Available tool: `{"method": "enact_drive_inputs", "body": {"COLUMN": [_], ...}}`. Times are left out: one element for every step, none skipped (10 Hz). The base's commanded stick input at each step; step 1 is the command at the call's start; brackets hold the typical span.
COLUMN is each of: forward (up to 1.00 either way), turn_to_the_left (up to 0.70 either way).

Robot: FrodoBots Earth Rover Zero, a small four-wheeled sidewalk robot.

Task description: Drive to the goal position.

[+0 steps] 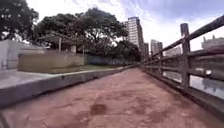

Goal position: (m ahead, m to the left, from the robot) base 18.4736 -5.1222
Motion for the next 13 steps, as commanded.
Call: {"method": "enact_drive_inputs", "body": {"forward": [0.97,0.97,0.97,0.97,0.97,0.97,0.97,0.97,0.97,0.97,0.97,0.97,0.97], "turn_to_the_left": [0.0,0.0,-0.01,-0.09,-0.19,-0.3,-0.27,-0.1,0.0,0.0,0.0,0.0,0.0]}}
